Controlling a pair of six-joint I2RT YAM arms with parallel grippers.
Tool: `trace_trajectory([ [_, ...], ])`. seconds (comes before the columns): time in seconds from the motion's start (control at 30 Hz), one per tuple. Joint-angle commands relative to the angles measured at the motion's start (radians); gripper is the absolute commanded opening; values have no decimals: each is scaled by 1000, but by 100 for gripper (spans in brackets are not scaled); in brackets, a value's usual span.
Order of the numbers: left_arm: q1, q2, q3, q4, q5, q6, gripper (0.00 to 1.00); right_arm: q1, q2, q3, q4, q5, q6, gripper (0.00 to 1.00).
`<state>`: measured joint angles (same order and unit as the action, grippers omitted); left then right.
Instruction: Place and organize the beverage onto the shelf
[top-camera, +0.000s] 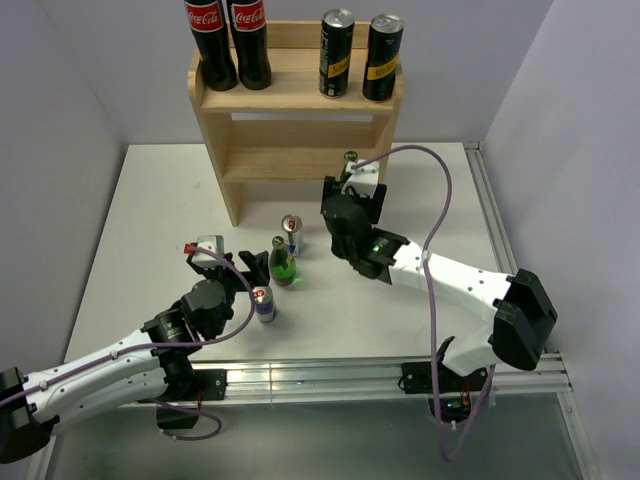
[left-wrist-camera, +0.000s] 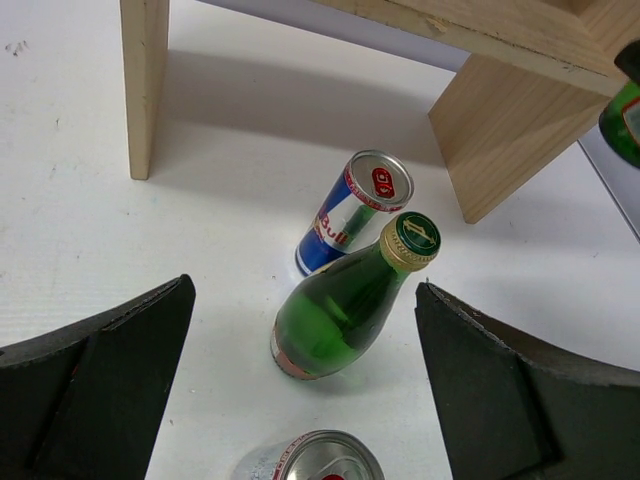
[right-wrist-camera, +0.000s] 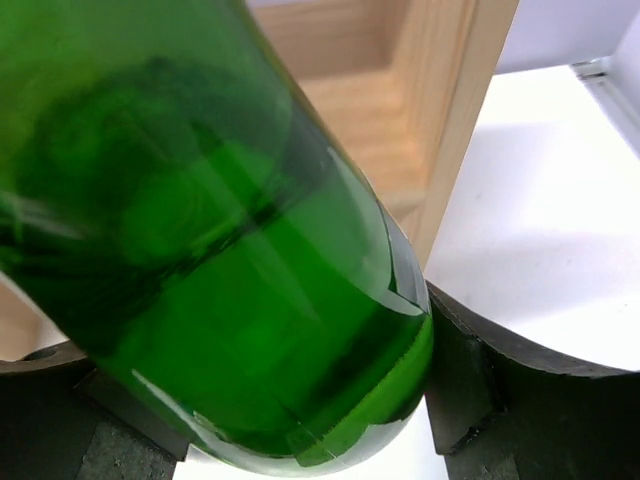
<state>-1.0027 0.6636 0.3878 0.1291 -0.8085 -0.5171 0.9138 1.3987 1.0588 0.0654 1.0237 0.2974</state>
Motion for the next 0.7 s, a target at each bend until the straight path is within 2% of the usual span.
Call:
trace_trajectory([
  [0.0, 4, -15, 0, -8, -11, -6, 99, -61, 23, 128, 134, -16, -70, 0],
  [0.33, 4, -13, 2, -6, -14, -6, 99, -142, 126, 257, 168, -74, -122, 0],
  [0.67, 4, -13, 0, -9, -17, -9, 99, -207, 233, 355, 171, -106, -101, 0],
])
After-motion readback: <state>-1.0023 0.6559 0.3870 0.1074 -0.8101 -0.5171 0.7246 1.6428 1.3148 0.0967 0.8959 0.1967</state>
